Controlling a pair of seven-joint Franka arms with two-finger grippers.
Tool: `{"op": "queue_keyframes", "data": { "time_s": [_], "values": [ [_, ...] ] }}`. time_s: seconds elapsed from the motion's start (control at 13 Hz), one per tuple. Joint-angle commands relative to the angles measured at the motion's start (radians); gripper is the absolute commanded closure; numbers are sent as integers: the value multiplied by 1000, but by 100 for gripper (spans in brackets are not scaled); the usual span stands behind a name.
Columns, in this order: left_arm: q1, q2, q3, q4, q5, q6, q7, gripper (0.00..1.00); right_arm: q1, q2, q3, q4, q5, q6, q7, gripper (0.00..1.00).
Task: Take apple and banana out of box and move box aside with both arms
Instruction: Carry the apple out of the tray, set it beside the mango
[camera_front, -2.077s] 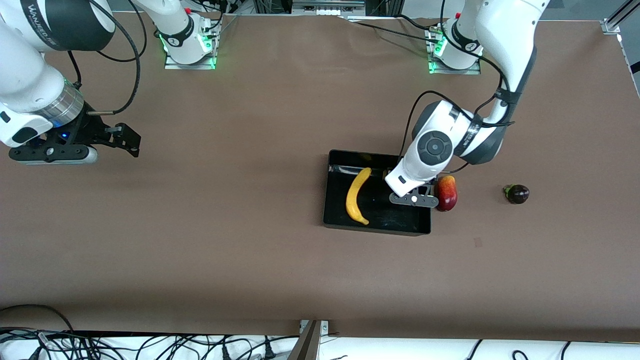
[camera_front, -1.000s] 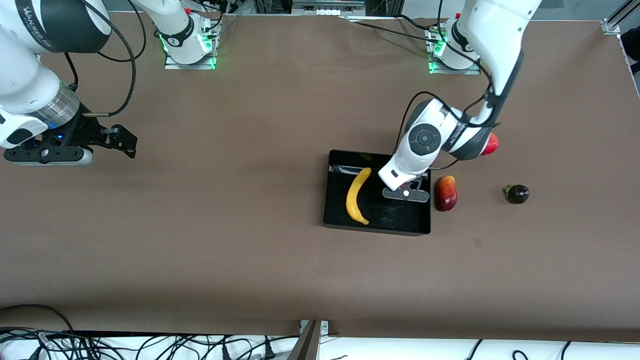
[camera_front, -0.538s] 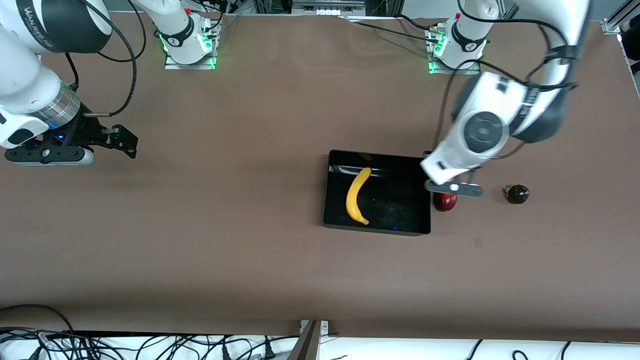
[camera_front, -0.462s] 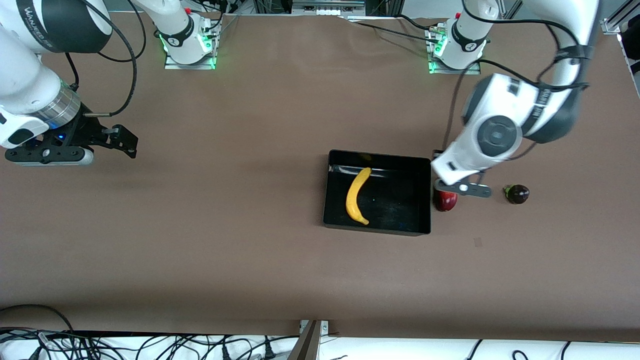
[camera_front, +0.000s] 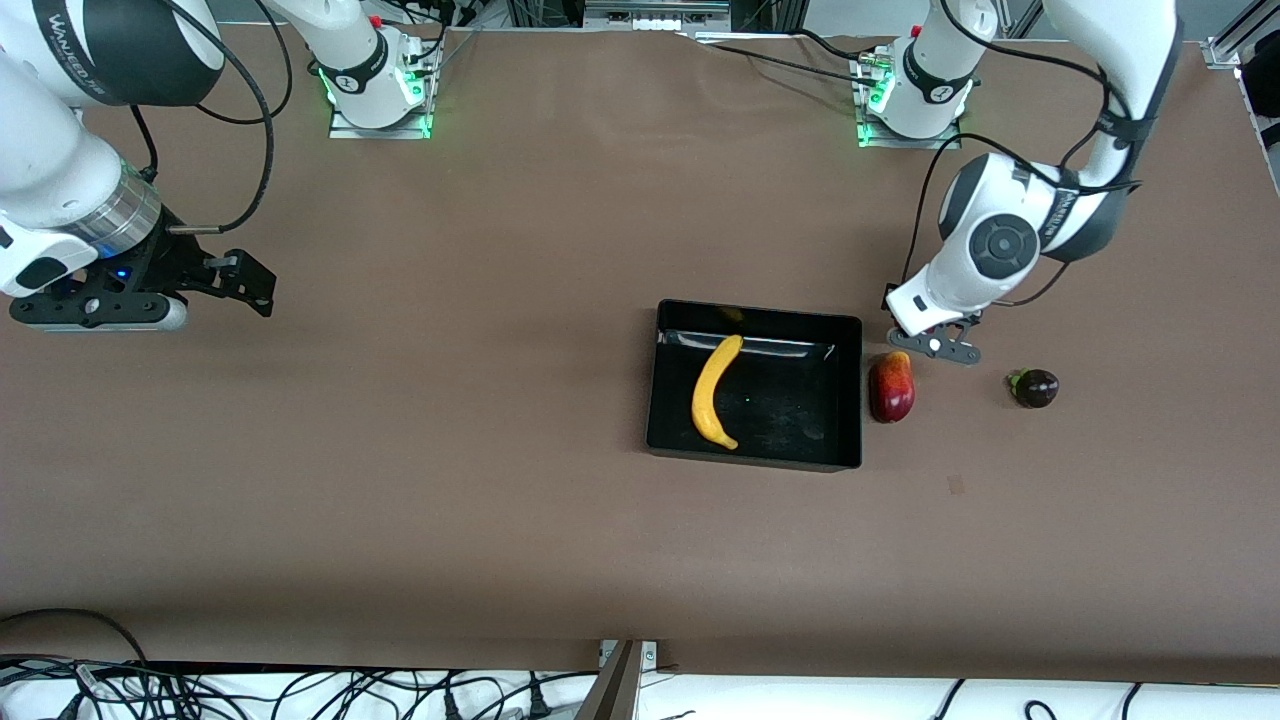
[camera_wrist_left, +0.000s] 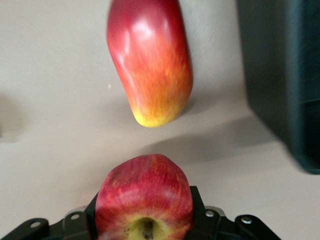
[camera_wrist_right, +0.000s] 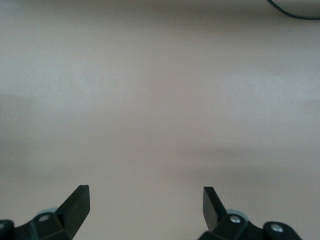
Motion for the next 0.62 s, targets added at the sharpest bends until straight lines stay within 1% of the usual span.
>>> {"op": "queue_keyframes", "data": {
  "time_s": [0.0,0.08,0.15,0.23,0.38,0.46,0.54],
  "values": [
    [48,2,-10,-61,42,86,26,79,-11,6,12,14,-1,-3,11,0],
    [48,6,-10,-64,42,89,26,64,-12,6,12,14,-1,-3,11,0],
    [48,8,-12,-62,42,89,26,23,-12,4,12,14,-1,-3,11,0],
    [48,6,-12,-59,42,89,29,0,-12,6,12,14,-1,-3,11,0],
    [42,-18,-13,-38,40,78,24,0,-12,6,12,14,-1,-3,11,0],
    [37,-27,-15,-12,40,74,26,0,-12,6,12,14,-1,-3,11,0],
    [36,-32,-44,36,33,48,18,0,-12,4,12,14,-1,-3,11,0]
  ]
}}
